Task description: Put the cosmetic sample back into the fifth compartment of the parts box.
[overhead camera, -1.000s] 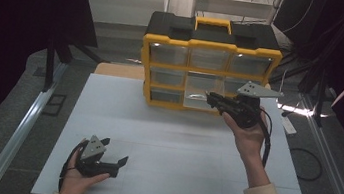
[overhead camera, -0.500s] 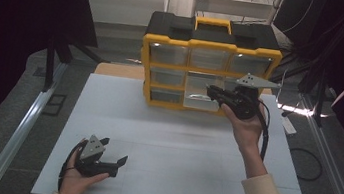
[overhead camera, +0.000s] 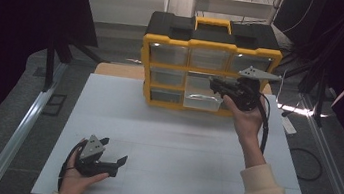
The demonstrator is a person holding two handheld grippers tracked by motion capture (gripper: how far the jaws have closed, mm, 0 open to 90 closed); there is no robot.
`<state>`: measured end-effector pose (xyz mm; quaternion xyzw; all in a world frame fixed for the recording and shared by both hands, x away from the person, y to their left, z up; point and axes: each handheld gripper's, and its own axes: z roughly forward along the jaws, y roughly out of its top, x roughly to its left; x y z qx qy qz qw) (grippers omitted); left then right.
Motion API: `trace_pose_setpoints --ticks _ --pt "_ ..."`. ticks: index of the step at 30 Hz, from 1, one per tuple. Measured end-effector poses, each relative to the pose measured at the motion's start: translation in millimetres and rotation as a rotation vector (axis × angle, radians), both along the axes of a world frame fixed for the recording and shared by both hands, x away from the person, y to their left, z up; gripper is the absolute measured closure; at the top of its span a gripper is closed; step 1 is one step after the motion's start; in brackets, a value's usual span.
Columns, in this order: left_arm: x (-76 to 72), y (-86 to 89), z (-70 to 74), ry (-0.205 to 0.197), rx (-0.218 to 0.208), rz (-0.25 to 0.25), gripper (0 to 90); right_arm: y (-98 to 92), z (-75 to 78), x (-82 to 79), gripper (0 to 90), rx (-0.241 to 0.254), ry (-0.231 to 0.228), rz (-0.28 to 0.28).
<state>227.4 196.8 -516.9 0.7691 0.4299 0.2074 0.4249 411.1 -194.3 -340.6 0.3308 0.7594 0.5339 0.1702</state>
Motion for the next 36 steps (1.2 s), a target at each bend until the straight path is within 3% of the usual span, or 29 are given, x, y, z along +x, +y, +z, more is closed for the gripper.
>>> trace_pose_setpoints --ticks 11,22,36 --pt "-0.1 0.5 0.0 0.0 0.0 0.001 9.5 9.2 -1.4 20.9 81.2 -0.016 0.029 -0.03" --pt "0.0 0.2 -0.2 0.001 0.002 -0.003 9.5 11.5 -1.7 21.5 80.9 -0.033 0.028 -0.024" --pt "0.2 0.3 -0.8 0.003 0.004 -0.003 9.5 17.1 -13.3 25.6 80.7 -0.127 0.051 -0.019"
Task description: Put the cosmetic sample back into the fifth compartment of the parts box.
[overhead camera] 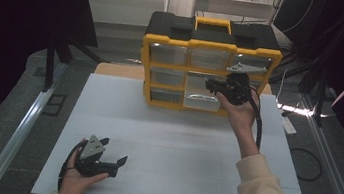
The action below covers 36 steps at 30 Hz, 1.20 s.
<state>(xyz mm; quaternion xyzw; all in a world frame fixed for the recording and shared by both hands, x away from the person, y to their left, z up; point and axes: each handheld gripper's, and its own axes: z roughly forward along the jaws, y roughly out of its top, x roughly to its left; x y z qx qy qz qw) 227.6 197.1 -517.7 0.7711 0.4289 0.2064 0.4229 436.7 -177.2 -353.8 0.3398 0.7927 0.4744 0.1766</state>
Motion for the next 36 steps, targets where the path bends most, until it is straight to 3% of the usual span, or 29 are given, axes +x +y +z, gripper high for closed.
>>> trace_pose_setpoints --ticks 12,15,16,19,27,36 --pt "0.1 0.1 -0.3 0.001 0.0 0.0 9.5 -1.3 -4.8 2.0 78.7 -0.013 0.015 -0.003" --pt "0.1 0.0 -0.3 0.001 0.001 0.0 9.5 -2.1 -1.6 0.2 54.2 0.035 0.003 -0.007" --pt "0.1 0.0 -0.3 0.001 0.001 0.0 9.5 -2.1 -1.6 0.2 54.2 0.035 0.003 -0.007" --pt "0.1 0.0 -0.3 0.0 0.003 -0.001 9.5 -1.7 -0.2 -3.4 27.2 0.078 0.005 -0.032" --pt "0.2 0.4 -0.1 0.002 -0.005 0.0 9.5 -3.6 -1.3 -9.8 17.8 0.128 0.033 -0.019" --pt "1.4 0.8 0.1 0.003 -0.012 -0.001 9.5 -8.9 -0.8 -27.9 17.0 0.131 -0.023 0.004"
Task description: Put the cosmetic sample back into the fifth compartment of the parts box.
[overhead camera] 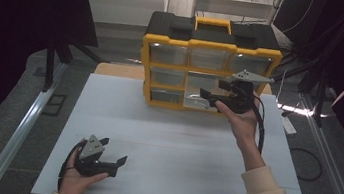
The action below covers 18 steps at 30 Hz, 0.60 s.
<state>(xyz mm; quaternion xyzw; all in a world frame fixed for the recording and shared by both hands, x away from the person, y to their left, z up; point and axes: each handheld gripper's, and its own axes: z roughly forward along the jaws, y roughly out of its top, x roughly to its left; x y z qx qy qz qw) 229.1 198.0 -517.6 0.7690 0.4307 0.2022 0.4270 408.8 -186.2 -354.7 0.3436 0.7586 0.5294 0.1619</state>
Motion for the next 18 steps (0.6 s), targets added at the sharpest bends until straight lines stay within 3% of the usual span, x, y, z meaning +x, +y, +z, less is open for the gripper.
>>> trace_pose_setpoints --ticks 9,14,18 --pt "1.9 -3.7 -0.8 0.003 0.004 -0.016 9.5 -5.4 0.4 -15.3 17.1 -0.015 -0.028 0.03" --pt "-3.8 -1.1 -0.3 -0.001 0.001 -0.007 9.5 -7.8 -6.8 -22.6 17.3 -0.047 -0.037 0.027" --pt "-6.0 0.1 -0.2 -0.003 0.002 -0.002 9.5 -12.2 -12.0 -26.6 17.5 -0.041 -0.03 0.026"
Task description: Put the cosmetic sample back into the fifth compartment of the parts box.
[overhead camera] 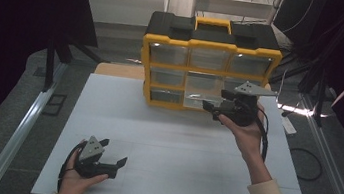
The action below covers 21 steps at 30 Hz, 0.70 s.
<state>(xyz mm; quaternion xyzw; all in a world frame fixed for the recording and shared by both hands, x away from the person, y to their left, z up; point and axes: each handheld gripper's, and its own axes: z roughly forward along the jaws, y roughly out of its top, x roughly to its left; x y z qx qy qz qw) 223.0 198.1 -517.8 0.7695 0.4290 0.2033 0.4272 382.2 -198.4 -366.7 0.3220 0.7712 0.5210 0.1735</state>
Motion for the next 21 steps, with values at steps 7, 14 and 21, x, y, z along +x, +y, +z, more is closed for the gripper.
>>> trace_pose_setpoints --ticks 7,14,21 --pt "0.8 -0.4 -0.6 0.005 0.004 0.01 9.5 -12.1 -9.7 -9.9 17.8 0.026 -0.009 0.008" --pt "2.1 -2.6 -0.2 -0.002 0.005 0.011 9.5 -18.3 -18.5 -27.8 17.9 0.03 -0.018 0.028" --pt "0.8 0.3 -0.7 -0.004 0.003 0.017 9.5 -28.7 -32.0 -52.0 17.9 0.009 -0.011 0.021"
